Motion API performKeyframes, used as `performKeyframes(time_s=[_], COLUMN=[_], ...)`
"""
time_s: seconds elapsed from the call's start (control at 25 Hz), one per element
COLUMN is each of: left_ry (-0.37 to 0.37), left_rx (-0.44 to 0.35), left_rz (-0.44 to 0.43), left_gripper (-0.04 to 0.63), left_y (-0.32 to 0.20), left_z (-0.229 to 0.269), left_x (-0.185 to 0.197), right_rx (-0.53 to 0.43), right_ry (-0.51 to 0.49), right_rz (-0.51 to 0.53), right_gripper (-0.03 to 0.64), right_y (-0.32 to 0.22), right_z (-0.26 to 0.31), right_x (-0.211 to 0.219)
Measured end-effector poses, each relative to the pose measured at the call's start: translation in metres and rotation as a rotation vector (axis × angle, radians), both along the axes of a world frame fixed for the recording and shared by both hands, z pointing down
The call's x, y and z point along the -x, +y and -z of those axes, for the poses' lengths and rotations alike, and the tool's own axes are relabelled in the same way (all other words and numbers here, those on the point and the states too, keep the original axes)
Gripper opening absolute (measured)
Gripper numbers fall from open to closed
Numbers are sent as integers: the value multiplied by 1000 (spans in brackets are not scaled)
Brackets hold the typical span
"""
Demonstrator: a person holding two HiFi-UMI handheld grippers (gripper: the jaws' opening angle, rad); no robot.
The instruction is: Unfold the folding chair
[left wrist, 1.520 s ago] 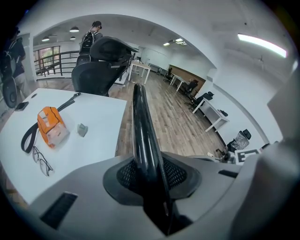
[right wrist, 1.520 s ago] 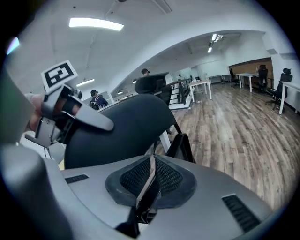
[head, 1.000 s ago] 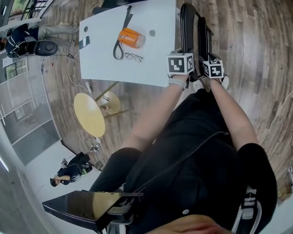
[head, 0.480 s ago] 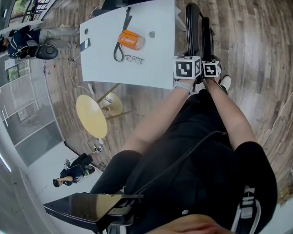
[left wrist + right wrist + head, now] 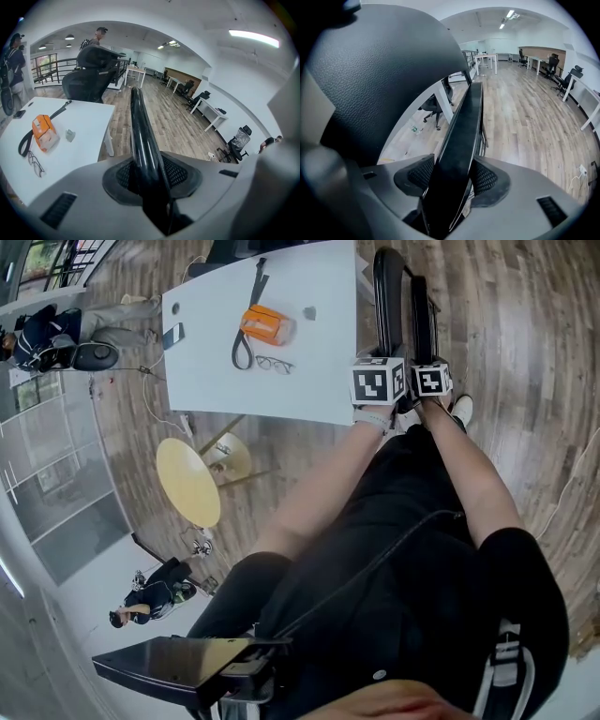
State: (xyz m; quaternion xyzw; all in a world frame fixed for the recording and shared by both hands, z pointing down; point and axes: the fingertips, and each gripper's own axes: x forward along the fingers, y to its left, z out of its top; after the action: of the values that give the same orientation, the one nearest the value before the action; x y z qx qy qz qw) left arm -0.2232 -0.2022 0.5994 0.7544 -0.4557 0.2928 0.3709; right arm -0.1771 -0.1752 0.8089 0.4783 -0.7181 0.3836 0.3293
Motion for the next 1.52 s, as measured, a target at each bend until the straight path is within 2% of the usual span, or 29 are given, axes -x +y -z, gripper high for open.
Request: performKeyframes(time_s=[0.2, 0.36, 0.88, 1.24, 1.52], left_ry=[12, 31, 82, 129, 122], left_rx=[-3, -3, -1, 40, 70], left_rz=[-12, -12, -4, 9, 7], left_gripper=[97, 97, 96, 91, 91], left_y=[1, -1, -2, -3, -3], left_z=[0, -1, -6, -22, -30], left_x=[3, 8, 26, 61, 58], right_rx=[73, 16, 45, 53, 48], right_ry=[-29, -21, -56, -152, -224], right_rz=[-28, -32, -37, -31, -41], right_gripper=[239, 239, 239, 238, 238], right_y=[16, 4, 8, 13, 16], right_z=[-13, -8, -13, -21, -27], right_x=[-5, -19, -46, -69, -100])
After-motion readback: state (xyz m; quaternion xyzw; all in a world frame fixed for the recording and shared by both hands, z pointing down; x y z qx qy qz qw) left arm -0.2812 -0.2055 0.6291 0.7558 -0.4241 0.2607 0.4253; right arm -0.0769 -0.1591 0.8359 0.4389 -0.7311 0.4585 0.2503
